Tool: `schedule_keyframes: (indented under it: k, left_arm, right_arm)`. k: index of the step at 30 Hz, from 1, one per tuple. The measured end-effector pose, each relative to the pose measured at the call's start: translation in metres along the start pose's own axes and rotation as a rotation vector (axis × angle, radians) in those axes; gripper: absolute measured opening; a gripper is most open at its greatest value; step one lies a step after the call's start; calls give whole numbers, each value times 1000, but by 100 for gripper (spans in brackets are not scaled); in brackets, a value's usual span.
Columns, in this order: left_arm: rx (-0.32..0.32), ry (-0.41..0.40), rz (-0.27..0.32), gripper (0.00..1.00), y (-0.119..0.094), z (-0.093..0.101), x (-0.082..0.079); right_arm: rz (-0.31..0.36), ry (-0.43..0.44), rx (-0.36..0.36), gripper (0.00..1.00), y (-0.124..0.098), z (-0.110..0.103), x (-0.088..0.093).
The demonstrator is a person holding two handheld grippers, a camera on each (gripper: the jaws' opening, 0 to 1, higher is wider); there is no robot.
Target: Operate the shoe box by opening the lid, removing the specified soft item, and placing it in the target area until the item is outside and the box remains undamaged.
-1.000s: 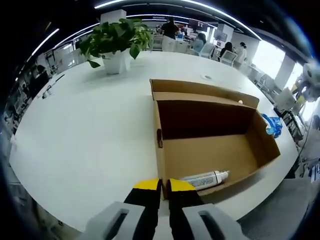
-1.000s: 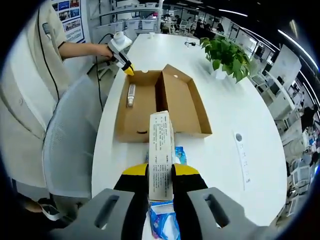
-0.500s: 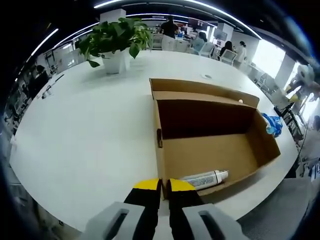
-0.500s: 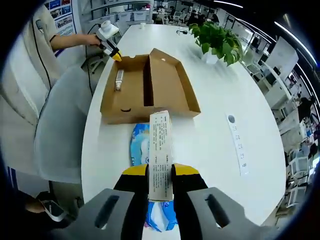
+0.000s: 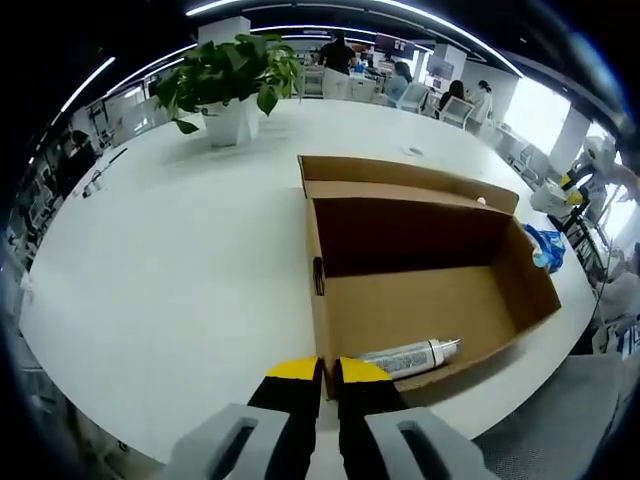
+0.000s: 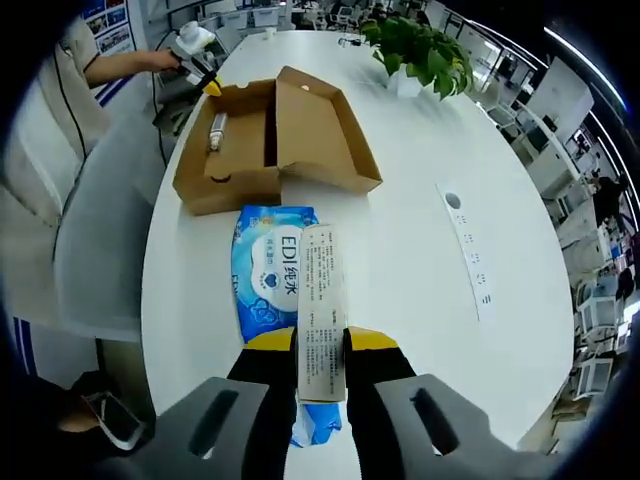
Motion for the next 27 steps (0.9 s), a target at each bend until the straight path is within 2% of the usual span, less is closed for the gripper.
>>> schedule_keyframes:
  k: [12, 27]
  left_arm:
    - [0, 13, -14, 5, 1, 0, -2]
    - [-6, 25, -45, 5, 4, -1, -5]
  right_arm:
    - [-48, 59, -13, 15, 25, 16, 33]
    - [-112, 79, -38, 15, 50, 26, 65]
Point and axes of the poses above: the point that each gripper's makers call its tool centre point, and the gripper's own axes: y roughly forward along the fingers, z roughly to its right, x roughly out of its underside, the point moved 10 cm from there along -y, roughly backward along the fingers, and after that the axes turned 4 degrees about -z, right-handed, at the moved point
